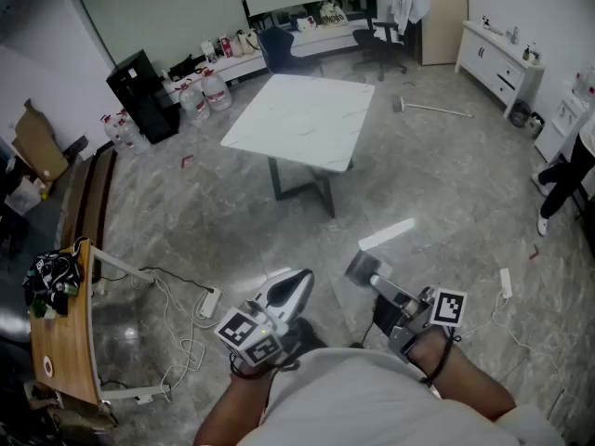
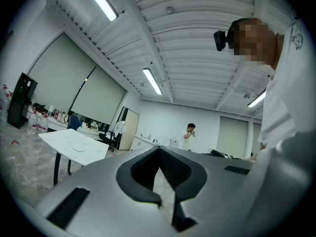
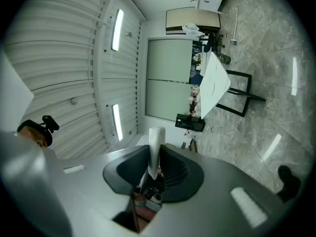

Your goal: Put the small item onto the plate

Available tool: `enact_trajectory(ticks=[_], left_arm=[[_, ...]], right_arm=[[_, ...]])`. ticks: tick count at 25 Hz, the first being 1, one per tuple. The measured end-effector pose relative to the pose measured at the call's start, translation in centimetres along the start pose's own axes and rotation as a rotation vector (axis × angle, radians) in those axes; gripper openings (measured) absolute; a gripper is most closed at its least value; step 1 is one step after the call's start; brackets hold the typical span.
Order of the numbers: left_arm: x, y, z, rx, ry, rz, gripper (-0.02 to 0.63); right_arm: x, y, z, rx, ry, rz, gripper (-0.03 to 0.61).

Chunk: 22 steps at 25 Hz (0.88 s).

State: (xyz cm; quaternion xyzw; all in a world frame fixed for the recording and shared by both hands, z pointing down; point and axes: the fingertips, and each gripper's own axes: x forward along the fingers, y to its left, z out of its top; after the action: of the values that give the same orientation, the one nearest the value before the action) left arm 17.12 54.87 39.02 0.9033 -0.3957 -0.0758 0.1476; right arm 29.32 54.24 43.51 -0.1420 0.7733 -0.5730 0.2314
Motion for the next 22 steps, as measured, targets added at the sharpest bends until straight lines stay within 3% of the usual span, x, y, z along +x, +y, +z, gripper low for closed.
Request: enact_trajectory(ticks=[13,22], left_arm=[[0.4,1.5,-0.4,-0.006,0.002,0.005,0.007],[0.1,5.1,0.3,-0.027,-0.003,0.017,0.007]], right_arm=[[0.8,-1.0,0.5,0.013,-0.022,0.004,0.074],[4.3,-2.1,0.6,0.009,0.005,-0.002,0.074]])
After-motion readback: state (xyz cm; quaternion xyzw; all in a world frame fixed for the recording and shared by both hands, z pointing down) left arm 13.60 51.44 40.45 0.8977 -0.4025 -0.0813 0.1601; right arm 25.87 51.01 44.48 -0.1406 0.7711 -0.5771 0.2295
